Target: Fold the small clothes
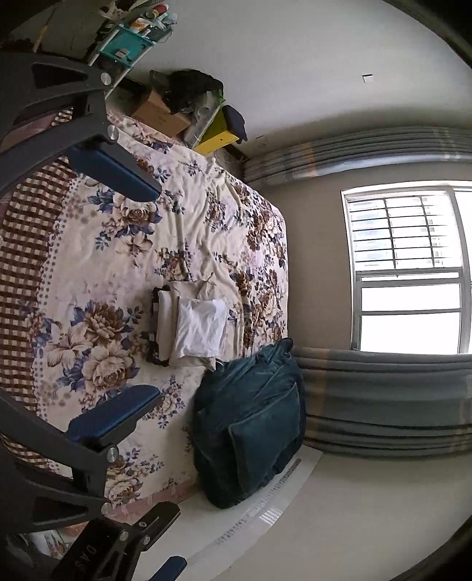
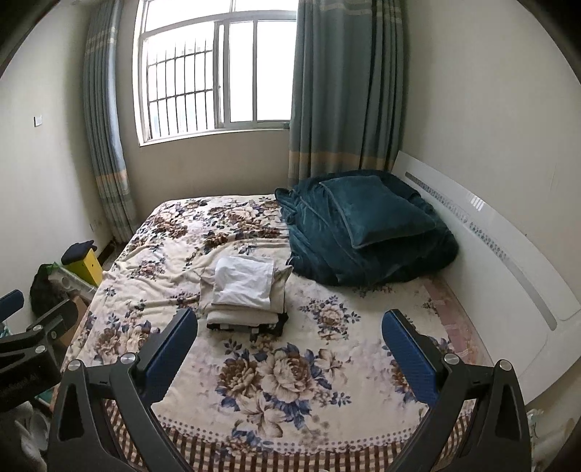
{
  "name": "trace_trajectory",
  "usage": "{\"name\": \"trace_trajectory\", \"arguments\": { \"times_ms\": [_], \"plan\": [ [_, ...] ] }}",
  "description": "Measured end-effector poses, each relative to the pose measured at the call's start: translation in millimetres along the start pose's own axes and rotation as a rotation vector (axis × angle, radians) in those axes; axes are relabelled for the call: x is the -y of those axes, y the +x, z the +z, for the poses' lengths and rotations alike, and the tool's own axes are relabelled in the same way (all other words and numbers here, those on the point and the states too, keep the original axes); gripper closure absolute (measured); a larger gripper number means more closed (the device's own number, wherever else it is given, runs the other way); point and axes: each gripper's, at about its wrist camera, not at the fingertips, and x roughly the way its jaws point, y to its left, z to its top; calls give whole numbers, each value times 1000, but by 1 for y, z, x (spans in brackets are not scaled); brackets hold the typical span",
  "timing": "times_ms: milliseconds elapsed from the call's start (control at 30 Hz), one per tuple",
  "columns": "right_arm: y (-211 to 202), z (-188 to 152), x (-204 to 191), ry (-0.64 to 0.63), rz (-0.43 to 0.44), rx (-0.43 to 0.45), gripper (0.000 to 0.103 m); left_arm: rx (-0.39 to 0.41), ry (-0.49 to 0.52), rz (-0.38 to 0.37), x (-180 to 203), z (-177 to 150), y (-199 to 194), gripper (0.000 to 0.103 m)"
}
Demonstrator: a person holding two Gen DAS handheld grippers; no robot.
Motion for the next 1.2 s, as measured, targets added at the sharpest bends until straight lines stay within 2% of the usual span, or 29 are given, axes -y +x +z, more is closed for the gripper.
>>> {"name": "trace_trajectory", "arguments": {
  "times_ms": [400, 1033, 1200],
  "plan": [
    [10, -2, -11, -13, 30, -22, 0, -16, -8, 6, -7, -2, -1, 0],
    [12, -7, -15, -11, 31, -27, 0, -25, -26, 3, -8, -7, -9, 0],
    [12, -19, -12, -13, 32, -33, 0, -27, -24, 4, -7, -7, -11, 0]
  ]
}}
